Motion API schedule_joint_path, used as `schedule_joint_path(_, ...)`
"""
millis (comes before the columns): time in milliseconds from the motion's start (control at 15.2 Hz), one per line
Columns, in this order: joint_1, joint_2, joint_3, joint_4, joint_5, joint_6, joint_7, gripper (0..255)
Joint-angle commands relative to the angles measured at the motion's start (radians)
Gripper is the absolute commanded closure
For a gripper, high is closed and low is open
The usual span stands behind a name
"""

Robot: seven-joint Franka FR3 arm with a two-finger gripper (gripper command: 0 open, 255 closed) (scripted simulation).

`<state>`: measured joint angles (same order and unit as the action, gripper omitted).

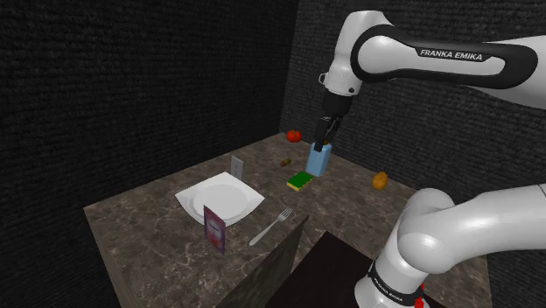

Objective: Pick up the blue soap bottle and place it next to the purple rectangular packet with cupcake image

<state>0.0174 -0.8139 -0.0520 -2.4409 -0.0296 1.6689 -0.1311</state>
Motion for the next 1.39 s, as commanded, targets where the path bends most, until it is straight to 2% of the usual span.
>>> schedule_joint_path(0, 0.000, 0.000, 0.000, 0.000, 0.000, 0.000, 0.000, 0)
schedule_joint_path(396, -0.043, 0.119, -0.124, 0.038, -0.068, 0.089, -0.121, 0)
schedule_joint_path(726, -0.065, 0.244, -0.225, 0.102, -0.099, 0.159, -0.223, 0)
schedule_joint_path(1056, -0.077, 0.390, -0.324, 0.194, -0.098, 0.221, -0.329, 0)
schedule_joint_path(1320, -0.080, 0.521, -0.402, 0.287, -0.067, 0.259, -0.423, 0)
